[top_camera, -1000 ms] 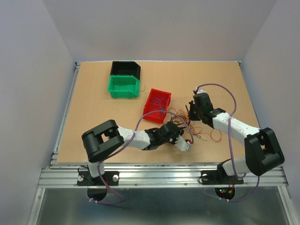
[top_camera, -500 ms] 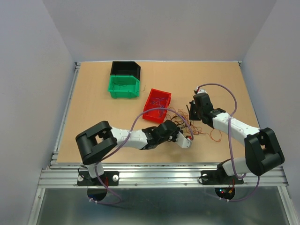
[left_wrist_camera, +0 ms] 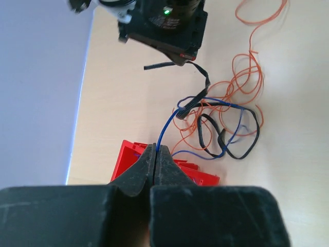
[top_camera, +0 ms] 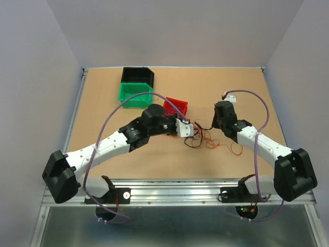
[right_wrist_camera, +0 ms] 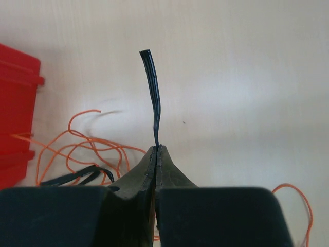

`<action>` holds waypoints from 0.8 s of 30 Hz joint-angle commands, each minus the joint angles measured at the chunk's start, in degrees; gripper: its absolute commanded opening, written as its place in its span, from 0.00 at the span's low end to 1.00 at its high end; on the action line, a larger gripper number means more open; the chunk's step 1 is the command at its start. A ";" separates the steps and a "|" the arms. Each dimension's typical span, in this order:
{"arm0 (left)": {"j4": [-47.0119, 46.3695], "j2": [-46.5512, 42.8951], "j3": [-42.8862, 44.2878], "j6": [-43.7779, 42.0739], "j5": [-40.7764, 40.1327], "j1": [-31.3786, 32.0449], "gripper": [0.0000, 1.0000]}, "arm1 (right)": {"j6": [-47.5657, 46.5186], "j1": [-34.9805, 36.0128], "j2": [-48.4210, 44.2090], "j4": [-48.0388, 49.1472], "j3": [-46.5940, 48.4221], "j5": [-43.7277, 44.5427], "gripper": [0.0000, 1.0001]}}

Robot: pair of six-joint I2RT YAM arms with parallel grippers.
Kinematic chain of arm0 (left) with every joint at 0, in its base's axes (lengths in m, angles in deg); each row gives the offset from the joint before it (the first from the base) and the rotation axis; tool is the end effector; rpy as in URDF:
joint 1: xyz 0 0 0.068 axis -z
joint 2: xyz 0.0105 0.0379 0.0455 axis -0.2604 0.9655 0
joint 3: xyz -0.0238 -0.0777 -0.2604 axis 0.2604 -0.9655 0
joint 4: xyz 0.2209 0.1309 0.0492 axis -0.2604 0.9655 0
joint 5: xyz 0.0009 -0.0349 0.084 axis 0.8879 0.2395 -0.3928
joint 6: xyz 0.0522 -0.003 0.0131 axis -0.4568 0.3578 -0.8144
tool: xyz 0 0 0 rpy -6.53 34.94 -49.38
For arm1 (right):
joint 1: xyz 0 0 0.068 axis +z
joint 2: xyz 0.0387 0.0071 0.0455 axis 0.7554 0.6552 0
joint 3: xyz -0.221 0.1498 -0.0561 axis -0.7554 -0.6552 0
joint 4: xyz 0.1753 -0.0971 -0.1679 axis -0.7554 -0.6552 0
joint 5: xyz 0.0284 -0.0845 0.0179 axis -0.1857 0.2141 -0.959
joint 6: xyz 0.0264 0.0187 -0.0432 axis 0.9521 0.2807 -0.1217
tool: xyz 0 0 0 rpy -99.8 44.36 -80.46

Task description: Untangle the cables

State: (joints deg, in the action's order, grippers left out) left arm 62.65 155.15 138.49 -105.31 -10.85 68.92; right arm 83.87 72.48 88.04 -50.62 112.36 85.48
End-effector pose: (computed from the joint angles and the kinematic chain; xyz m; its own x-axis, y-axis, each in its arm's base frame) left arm 0.1726 -0.2534 0.3210 0.6215 0.3678 -0.6918 0.7160 0.0918 0.6920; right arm 0.2570 0.0974 0.2211 -0.6231 0.1395 -0.7696 0.1307 0.9887 0.0733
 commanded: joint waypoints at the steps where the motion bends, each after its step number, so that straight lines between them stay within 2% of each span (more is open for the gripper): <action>1: 1.21 -5.21 2.43 8.48 8.48 -5.56 0.00 | 2.57 -0.30 -4.57 0.35 -0.56 7.39 0.01; 3: 0.33 -6.36 4.01 13.40 9.90 -7.94 0.00 | 3.45 -0.48 -6.32 0.17 -1.35 9.50 0.01; 5: -2.55 -8.29 5.15 19.36 7.10 -9.52 0.00 | 4.15 -0.57 -9.14 0.17 -2.32 11.61 0.01; 8: -5.37 -10.84 6.82 24.83 -2.38 -11.63 0.00 | 4.86 -0.57 -12.22 -0.01 -3.11 13.54 0.01; 13: -11.53 -17.86 6.13 32.92 -11.88 -20.59 0.00 | 5.83 -0.66 -16.17 -0.18 -4.52 16.53 0.01; 15: -13.64 -20.06 4.29 34.42 -11.47 -22.78 0.00 | 6.09 -0.66 -17.84 -0.27 -4.87 16.80 0.01; 18: -12.07 -21.04 4.02 34.60 -6.37 -23.94 0.00 | 6.09 -0.57 -19.51 -0.18 -5.22 16.45 0.01; 24: -11.62 -15.42 4.37 35.04 -5.48 -23.94 0.00 | 6.09 -0.66 -20.75 -0.27 -5.84 17.76 0.01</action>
State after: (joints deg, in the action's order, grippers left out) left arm 52.07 135.28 142.78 -72.13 -17.37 44.99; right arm 88.96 72.27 68.71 -51.61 108.05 100.21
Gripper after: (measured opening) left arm 0.037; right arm 0.012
